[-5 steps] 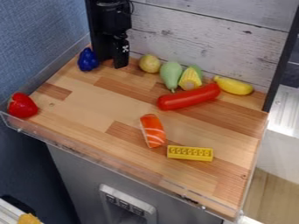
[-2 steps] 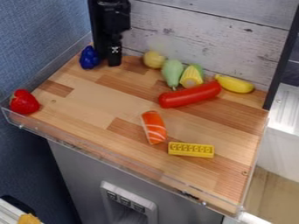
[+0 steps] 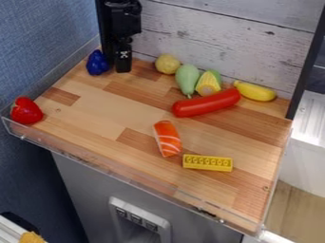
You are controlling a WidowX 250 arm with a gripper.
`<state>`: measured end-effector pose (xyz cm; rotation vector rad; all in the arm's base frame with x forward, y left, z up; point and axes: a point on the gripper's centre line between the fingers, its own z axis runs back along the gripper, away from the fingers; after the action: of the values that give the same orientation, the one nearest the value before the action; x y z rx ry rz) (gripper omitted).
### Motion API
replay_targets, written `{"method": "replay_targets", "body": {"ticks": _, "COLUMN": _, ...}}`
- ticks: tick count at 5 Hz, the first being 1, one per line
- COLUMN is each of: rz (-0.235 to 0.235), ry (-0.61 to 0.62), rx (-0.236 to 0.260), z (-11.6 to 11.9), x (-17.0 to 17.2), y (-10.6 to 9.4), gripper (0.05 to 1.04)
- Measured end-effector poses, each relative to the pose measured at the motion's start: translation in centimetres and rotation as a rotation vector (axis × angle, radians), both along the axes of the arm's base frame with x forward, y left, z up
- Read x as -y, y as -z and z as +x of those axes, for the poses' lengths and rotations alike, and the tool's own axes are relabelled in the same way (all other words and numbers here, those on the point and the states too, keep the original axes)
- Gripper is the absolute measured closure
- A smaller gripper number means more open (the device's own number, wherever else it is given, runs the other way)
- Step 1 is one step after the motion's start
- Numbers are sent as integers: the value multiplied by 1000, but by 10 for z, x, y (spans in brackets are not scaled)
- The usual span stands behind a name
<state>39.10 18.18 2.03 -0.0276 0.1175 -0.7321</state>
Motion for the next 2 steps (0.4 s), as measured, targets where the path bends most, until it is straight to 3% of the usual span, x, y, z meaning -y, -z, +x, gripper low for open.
{"method": "replay_targets", "body": {"ticks": 2, "rz": 8, "ry": -186, "rx": -12, "z": -11, "x": 6, "y": 11, "gripper": 133}}
